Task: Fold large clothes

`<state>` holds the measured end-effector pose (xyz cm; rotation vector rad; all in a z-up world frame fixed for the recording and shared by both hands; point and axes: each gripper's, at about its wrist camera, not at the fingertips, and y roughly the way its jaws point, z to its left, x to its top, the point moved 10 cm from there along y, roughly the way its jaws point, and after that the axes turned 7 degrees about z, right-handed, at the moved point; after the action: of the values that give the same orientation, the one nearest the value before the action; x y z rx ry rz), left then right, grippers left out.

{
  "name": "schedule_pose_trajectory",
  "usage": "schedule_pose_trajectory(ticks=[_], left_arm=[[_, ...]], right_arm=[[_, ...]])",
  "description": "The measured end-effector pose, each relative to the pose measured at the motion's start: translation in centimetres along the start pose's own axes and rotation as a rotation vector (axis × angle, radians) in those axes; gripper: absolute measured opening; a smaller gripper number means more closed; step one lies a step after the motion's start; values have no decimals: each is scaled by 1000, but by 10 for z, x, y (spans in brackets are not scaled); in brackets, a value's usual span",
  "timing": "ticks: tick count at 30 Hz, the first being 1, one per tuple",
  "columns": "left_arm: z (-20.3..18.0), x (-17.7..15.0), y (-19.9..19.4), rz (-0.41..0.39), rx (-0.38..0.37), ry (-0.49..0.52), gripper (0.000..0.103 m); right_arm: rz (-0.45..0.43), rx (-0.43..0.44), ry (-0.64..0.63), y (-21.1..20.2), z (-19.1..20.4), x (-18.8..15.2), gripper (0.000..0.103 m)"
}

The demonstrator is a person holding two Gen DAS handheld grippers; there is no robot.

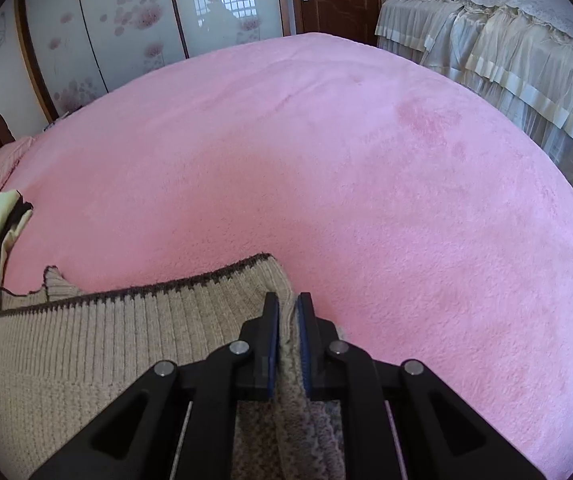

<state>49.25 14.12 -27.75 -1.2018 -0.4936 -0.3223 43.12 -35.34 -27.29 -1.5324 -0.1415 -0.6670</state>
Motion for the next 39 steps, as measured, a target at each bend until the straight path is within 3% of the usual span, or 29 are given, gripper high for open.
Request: schedule_pose_trajectory(ticks=[6, 10, 14, 17, 19, 24, 27, 30, 31, 34, 35, 37, 39], left_arm=[[19, 6, -32, 29, -88, -37, 36], [46, 14, -85, -15, -166, -112, 60], [51, 11, -142, -88, -181, -103, 63], [25, -6, -168, -104, -238, -58, 68], [4, -25, -168, -83, -236, -36, 68], [-30, -76, -126, 3, -181, -29, 68], [-34, -104, -92, 68, -111, -16, 70], [-15, -108, -81, 29, -139, -56, 83], [-9, -107, -79, 27, -140, -60, 88], [7, -106, -69, 37, -173, -67, 88], [8, -106, -68, 36, -186, -59, 88], [8, -105, -72, 17, -177, -28, 88], [5, -104, -74, 22, -179, -5, 88]], right_arm=[[18, -47, -45, -41, 7, 0, 18], [-47, 11, -93, -102, 32, 0, 22], [-135, 118, -164, -156, 87, -11, 37], [-142, 213, -213, -167, 137, -26, 48], [-116, 275, -254, -161, 174, -44, 49], [-52, 236, -321, -116, 213, -89, 49], [-3, 178, -315, -83, 192, -106, 48], [10, 136, -281, -68, 147, -108, 46], [1, 94, -269, -68, 125, -105, 46], [-31, -84, -217, -67, 54, -95, 49], [-25, -91, -189, -65, 34, -94, 50], [-7, -17, -119, -64, 3, -94, 47], [2, 10, -113, -69, -3, -95, 45]])
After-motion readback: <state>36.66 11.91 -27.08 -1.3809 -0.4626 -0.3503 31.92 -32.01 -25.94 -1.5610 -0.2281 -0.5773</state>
